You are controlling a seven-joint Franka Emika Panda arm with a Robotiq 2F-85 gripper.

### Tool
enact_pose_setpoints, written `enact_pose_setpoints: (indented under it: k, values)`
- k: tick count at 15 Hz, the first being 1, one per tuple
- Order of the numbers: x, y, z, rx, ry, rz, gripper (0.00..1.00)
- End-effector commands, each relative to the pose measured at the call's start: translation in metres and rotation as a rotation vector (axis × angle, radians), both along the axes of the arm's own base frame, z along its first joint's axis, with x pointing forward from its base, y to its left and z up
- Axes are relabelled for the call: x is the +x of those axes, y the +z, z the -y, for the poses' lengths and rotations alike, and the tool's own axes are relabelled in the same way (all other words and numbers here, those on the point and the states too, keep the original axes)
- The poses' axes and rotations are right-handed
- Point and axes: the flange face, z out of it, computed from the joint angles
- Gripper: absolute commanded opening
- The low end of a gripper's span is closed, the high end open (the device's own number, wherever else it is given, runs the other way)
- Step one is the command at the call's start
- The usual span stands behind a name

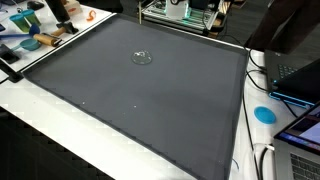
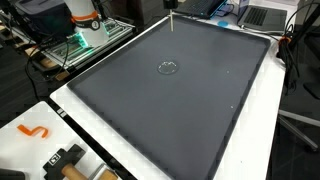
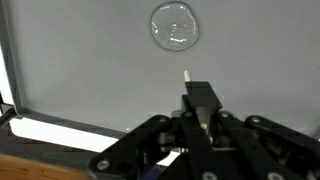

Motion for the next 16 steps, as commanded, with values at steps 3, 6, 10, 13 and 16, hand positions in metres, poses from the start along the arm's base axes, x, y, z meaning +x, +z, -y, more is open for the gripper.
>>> enact_pose_setpoints:
  k: [3,6,10,13,16]
  values:
    - [0.008,0.004,-0.007,-0.023,-0.004,-0.025,0.13]
    - [0.013,0.005,-0.008,-0.027,-0.008,-0.034,0.13]
    - [0.020,-0.019,-0.001,-0.016,-0.022,-0.072,0.03]
    - [0.027,-0.046,0.004,0.002,-0.030,-0.086,0.03]
    - [0.034,-0.071,0.003,0.012,-0.028,-0.095,0.03]
